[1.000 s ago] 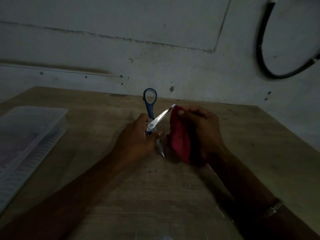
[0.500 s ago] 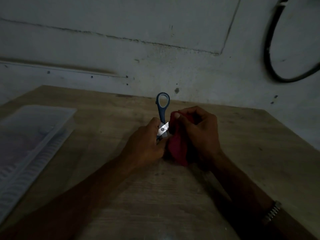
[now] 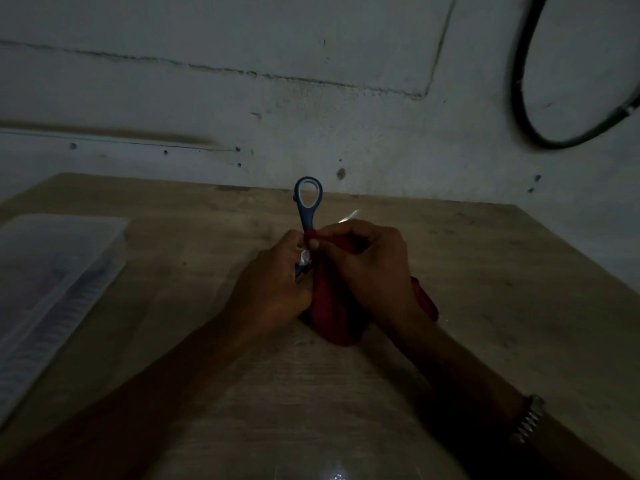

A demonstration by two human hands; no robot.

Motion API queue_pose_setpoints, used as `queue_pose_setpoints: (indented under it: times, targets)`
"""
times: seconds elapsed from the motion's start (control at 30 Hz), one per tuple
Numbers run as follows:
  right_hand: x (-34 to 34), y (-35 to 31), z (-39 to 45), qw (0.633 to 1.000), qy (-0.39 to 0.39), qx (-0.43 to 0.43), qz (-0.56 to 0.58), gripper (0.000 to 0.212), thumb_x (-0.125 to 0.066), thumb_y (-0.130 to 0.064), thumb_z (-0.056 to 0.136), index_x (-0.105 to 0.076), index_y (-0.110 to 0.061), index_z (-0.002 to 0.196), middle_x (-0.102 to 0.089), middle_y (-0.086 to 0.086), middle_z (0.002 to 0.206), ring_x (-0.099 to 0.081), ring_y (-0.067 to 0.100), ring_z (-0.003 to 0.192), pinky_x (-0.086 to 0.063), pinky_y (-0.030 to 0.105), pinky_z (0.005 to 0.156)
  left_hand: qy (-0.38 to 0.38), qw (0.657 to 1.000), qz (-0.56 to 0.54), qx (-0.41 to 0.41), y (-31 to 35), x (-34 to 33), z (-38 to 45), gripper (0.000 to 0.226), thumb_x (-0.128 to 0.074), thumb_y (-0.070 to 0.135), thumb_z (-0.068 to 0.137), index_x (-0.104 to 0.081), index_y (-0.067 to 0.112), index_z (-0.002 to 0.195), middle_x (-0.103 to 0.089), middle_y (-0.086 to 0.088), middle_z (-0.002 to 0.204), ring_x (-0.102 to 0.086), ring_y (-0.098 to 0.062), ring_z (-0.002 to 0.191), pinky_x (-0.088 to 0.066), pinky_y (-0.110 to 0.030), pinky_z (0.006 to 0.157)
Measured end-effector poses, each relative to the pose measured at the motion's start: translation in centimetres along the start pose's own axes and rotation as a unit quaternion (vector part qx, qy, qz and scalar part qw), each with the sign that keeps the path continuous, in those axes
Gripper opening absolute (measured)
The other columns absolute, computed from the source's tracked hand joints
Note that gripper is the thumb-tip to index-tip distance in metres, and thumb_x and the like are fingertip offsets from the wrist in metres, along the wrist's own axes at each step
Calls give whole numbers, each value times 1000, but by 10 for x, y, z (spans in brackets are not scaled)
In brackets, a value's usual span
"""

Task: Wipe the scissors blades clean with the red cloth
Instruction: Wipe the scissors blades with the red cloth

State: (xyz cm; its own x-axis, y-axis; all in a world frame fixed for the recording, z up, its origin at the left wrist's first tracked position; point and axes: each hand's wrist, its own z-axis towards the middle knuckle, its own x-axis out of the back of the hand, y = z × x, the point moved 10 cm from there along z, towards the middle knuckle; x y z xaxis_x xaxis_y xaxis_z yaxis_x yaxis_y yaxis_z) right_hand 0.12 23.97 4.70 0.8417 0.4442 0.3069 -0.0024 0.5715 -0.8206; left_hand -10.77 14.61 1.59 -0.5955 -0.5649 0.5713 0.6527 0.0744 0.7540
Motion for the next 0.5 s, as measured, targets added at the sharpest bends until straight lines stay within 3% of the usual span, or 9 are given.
queue_pose_setpoints:
  times: [0.13, 0.2, 0.3, 0.37, 0.5]
  targets:
    - [11, 10, 5, 997, 47, -34, 41, 12, -86, -20, 86, -84, -18, 97, -82, -6, 90, -79, 10, 86, -65, 43, 84, 5, 1000, -26, -5, 2, 0, -1, 27, -71, 41, 82, -57, 28, 101, -74, 7, 91, -72, -14, 79, -60, -48, 69]
    - [22, 14, 9, 995, 70, -45, 55, 14, -85, -21, 87, -84, -18, 100, -82, -5, 92, -79, 12, 88, -65, 44, 85, 9, 1000, -15, -6, 2, 0, 0, 27, -75, 35, 84, -58, 27, 103, -73, 8, 91, -71, -11, 77, -58, -40, 63]
    - [46, 18, 13, 984, 117, -54, 127, 17, -84, -18, 88, -83, -12, 104, -82, -1, 93, -79, 15, 91, -65, 36, 84, 18, 1000, 20, -11, 2, 0, 2, 25, -75, 26, 89, -58, 22, 107, -69, 11, 94, -68, -6, 77, -47, -23, 60]
    - [56, 15, 11, 977, 133, -40, 163, 18, -84, -12, 88, -82, -8, 105, -82, 1, 94, -79, 17, 92, -64, 32, 83, 16, 1000, 22, -13, 3, -1, 3, 25, -75, 28, 89, -58, 20, 106, -67, 10, 90, -66, -6, 73, -44, -21, 58]
    - [34, 12, 5, 987, 54, -42, 146, 14, -82, -10, 89, -82, -9, 103, -82, 4, 95, -80, 22, 91, -65, 45, 86, 12, 1000, -1, -6, -1, -1, 2, 23, -73, 28, 90, -56, 22, 105, -70, 8, 88, -62, -2, 66, -44, -24, 55]
